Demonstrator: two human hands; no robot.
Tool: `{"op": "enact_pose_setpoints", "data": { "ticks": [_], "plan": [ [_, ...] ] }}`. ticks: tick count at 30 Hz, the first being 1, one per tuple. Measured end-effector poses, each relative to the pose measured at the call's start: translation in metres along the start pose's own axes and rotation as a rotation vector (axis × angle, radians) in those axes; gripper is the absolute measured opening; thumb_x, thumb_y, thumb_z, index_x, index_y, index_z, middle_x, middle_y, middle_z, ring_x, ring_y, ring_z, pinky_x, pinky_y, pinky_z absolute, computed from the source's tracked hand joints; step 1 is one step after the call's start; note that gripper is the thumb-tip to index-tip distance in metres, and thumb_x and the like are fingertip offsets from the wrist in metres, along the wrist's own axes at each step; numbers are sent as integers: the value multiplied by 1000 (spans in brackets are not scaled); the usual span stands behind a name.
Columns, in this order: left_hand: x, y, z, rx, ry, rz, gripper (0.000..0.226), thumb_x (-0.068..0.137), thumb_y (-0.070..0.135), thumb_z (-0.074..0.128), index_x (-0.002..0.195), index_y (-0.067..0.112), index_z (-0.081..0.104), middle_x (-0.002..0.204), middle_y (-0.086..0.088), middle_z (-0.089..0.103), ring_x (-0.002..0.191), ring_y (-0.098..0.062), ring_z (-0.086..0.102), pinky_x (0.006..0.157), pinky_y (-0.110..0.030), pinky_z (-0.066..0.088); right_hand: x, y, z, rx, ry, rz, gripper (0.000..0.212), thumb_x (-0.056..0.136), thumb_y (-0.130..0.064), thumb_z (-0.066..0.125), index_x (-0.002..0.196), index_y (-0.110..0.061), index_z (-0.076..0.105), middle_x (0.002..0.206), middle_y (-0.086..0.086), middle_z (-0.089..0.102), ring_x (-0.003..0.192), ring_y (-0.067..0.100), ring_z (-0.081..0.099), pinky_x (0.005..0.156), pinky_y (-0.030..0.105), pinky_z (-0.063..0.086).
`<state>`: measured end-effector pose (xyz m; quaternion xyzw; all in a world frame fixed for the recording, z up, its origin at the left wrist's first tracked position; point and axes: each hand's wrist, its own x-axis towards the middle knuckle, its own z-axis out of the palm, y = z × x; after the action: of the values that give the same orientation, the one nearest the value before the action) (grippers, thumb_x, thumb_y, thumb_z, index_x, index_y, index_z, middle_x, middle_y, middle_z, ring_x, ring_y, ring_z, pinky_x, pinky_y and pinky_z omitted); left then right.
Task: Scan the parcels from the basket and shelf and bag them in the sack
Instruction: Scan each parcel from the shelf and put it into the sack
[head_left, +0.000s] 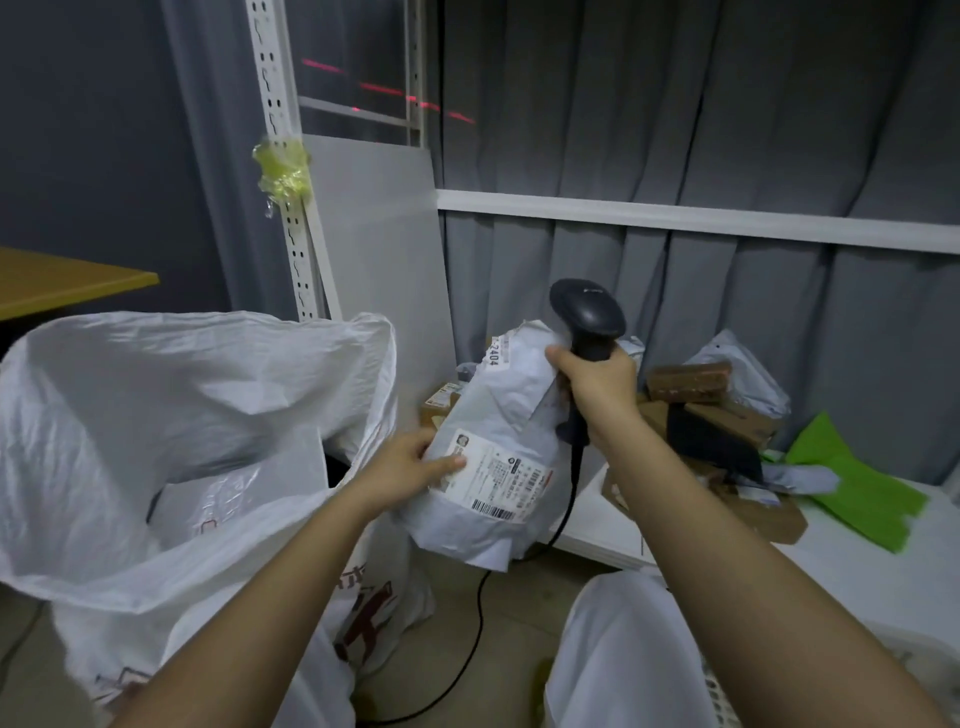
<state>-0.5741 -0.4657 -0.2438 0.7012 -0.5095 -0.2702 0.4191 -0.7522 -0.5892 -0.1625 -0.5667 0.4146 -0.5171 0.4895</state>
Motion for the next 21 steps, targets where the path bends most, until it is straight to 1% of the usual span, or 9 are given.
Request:
{"op": "enact_pose_setpoints", "data": {
  "ticks": [2, 4, 6, 10, 12, 15, 17, 19, 21],
  "plan": [
    [0, 0, 2, 15, 55, 21, 3, 91, 27, 65, 92, 29, 67, 85, 11, 71, 78, -7, 67, 75, -27, 54, 5, -5, -4, 33, 27, -8, 24, 78, -19, 78, 94, -16, 60, 84, 0, 65, 78, 18, 61, 78, 34, 51],
    [3, 10, 2, 27, 115, 57, 10, 93, 22, 61, 87, 29, 63, 75, 15, 65, 68, -1, 59, 62, -17, 45, 9, -6, -9, 10, 36, -29, 25, 78, -21, 79, 92, -19, 58, 87, 0, 65, 79, 17, 61, 78, 33, 50],
    [12, 22, -1, 114, 129, 77, 4, 95, 22, 59, 93, 24, 62, 79, 11, 65, 72, -6, 59, 66, -23, 44, 11, -3, -16, -39, 59, -44, 28, 78, -23, 80, 95, -18, 58, 89, 2, 65, 83, 21, 60, 77, 34, 49],
    [30, 53, -8, 462, 57, 97, 14, 94, 27, 57, 102, 17, 63, 91, 1, 66, 85, -18, 62, 77, -34, 48, 6, 2, -30, -102, 109, -151, 25, 80, -21, 77, 92, -20, 55, 81, -8, 59, 83, 17, 59, 73, 31, 45],
    [37, 72, -7, 694, 37, 140, 12, 93, 26, 58, 96, 15, 61, 90, 2, 60, 84, -18, 57, 73, -31, 43, 1, 2, -34, -118, 4, -201, 24, 80, -17, 77, 93, -20, 57, 80, -8, 61, 77, 10, 58, 67, 26, 45],
    [43, 96, -1, 876, 12, 220, 10, 90, 30, 63, 93, 20, 62, 92, 1, 59, 86, -19, 55, 72, -30, 39, -2, 2, -30, -227, -196, -215, 22, 81, -10, 74, 90, -22, 59, 76, -4, 61, 67, 8, 54, 62, 25, 44],
    [48, 105, 1, 938, 58, 272, 20, 86, 38, 66, 97, 22, 66, 101, -1, 67, 97, -22, 60, 88, -34, 40, 1, 6, -26, -301, -242, -193, 19, 80, -12, 75, 93, -21, 63, 77, -4, 63, 68, 10, 55, 64, 26, 45],
    [50, 109, 2, 949, 148, 279, 28, 82, 46, 68, 99, 23, 67, 102, -1, 70, 107, -22, 59, 111, -41, 22, 5, 12, -24, -338, -263, -152, 22, 79, -13, 76, 98, -16, 65, 79, -2, 65, 72, 11, 58, 66, 27, 46],
    [50, 105, 0, 910, 258, 293, 33, 81, 49, 68, 103, 24, 67, 105, 1, 68, 114, -21, 56, 117, -46, 5, 6, 15, -23, -354, -253, -138, 21, 78, -9, 76, 95, -15, 64, 82, 2, 66, 75, 16, 60, 68, 29, 47]
  ]
}}
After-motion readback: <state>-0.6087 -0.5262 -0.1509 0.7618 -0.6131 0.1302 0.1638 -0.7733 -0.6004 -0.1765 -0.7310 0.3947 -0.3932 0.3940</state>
